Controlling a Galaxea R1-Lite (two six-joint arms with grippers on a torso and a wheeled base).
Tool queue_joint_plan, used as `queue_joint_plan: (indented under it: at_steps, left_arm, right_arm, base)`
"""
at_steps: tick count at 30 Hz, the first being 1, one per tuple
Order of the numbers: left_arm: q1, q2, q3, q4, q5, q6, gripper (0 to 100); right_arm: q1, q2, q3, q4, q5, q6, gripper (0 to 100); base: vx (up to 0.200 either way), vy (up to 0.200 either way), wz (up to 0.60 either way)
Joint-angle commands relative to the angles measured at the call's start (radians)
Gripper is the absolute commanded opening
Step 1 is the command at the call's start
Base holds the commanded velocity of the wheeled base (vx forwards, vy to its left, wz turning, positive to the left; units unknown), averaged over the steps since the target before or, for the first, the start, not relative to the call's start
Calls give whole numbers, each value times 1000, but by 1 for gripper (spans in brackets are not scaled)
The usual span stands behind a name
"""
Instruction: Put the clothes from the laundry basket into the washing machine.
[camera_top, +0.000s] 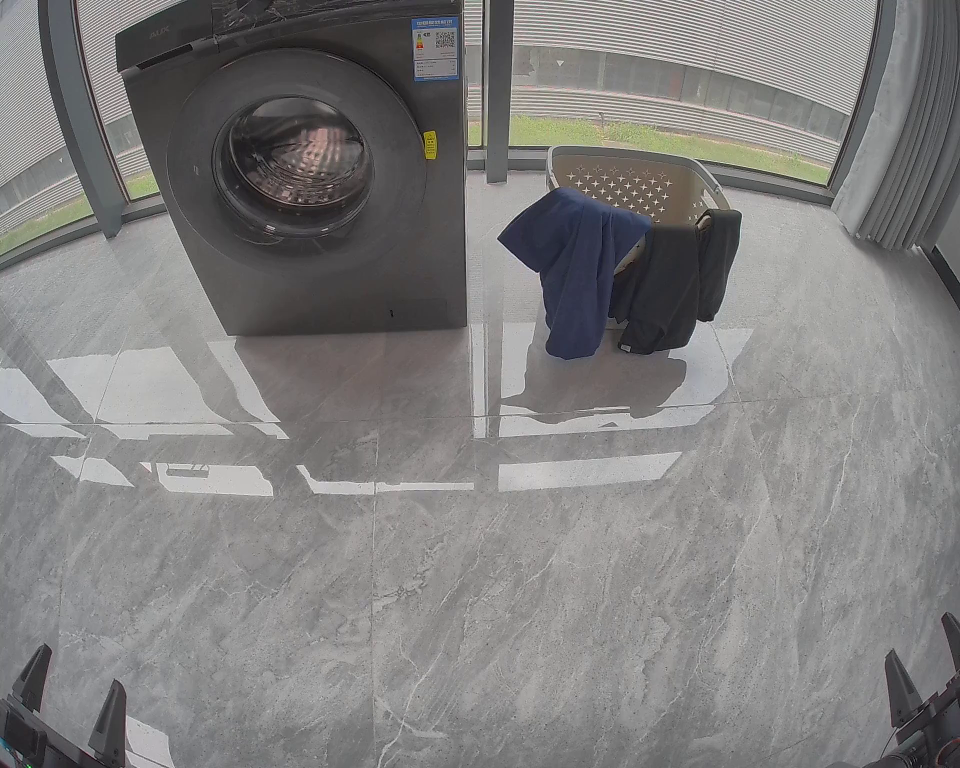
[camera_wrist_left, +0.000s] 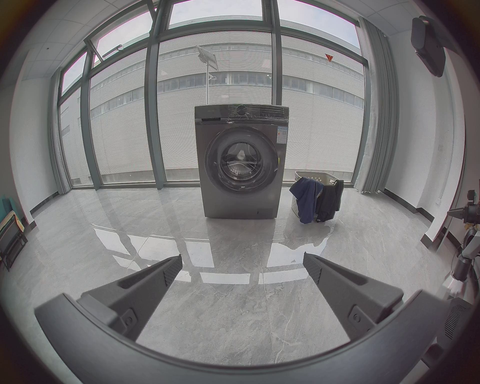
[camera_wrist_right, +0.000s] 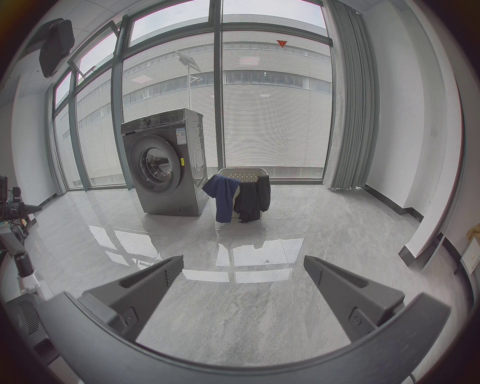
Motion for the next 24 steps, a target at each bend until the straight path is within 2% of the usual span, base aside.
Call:
queue_joint_plan:
  at_steps: [1, 8, 24]
  left_arm:
    - [3, -15, 16, 0, 0, -1, 100]
    - [3, -15, 16, -2, 2, 1, 100]
    - [1, -15, 16, -2, 0, -1, 100]
  right_arm:
    - [1, -15, 18, 0, 0, 0, 100]
    - [1, -15, 18, 0, -1, 2, 100]
    - [1, -13, 16, 1, 0, 0, 100]
  base:
    - [0, 0, 0]
    - [0, 0, 0]
    - [200, 0, 0]
